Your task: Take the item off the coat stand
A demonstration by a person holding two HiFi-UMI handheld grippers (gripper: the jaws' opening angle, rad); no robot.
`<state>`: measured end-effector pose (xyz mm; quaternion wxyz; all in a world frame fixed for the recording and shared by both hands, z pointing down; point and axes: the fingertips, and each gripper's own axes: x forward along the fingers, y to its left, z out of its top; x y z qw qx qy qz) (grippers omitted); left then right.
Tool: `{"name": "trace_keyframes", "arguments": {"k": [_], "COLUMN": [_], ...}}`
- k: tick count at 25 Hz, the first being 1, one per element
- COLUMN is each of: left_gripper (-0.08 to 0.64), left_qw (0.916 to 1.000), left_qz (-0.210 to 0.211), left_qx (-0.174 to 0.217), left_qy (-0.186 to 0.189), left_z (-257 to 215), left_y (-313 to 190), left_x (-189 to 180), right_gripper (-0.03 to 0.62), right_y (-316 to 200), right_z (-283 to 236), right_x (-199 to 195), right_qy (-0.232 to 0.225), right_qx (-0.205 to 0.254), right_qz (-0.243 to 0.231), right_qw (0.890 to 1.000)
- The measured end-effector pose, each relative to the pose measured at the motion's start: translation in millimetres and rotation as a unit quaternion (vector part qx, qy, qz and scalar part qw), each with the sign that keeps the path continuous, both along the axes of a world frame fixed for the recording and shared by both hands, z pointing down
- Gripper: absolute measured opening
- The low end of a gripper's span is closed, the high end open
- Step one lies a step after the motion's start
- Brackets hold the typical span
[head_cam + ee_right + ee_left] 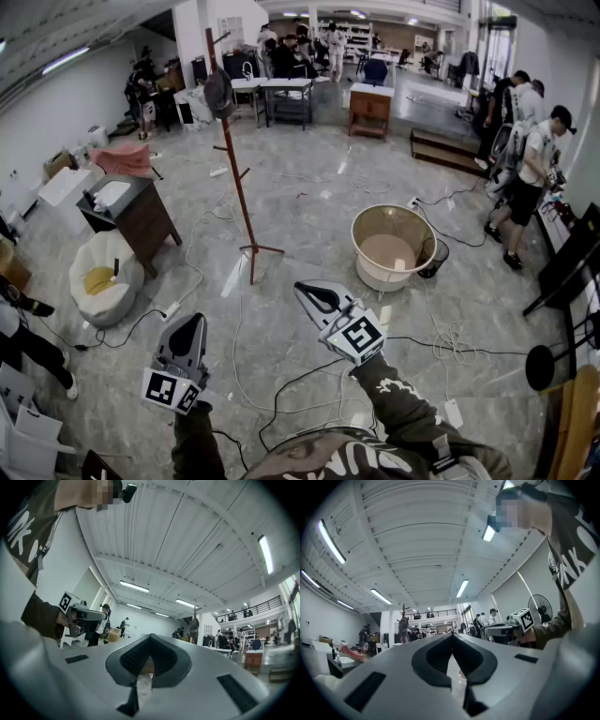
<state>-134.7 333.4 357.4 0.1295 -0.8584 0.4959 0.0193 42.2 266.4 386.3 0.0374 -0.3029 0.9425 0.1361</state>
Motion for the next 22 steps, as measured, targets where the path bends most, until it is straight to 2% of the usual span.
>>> {"name": "trace_keyframes", "arguments": {"k": [19, 20, 21, 22], "left_gripper": [0.003, 0.003, 0.003, 0.003], "left_qw": [1.0, 1.0, 1.0, 0.9999], "left_qz": [-0.005, -0.006, -0.007, -0.009], "left_qx": [0.002, 0.002, 0.002, 0.002], "left_qy": [-0.003, -0.004, -0.004, -0.005], "left_z": [-4, -4, -3, -3], "left_y": [6, 7, 7, 7], "left_x": [5, 6, 7, 8], "right_gripper": [0.012, 0.052, 0.194, 0.272], "right_y": [1, 2, 3, 3], "right_z": [-4, -3, -1, 1], "right_x": [10, 8, 7, 6], "right_qy": [-0.015, -0.017, -0.018, -0.018], "right_qx": [-0.003, -0.005, -0.008, -0.011], "right_qz": [-0.006, -0.014, -0.024, -0.032], "right_qw": [1.0, 1.0, 1.0, 0.999]}}
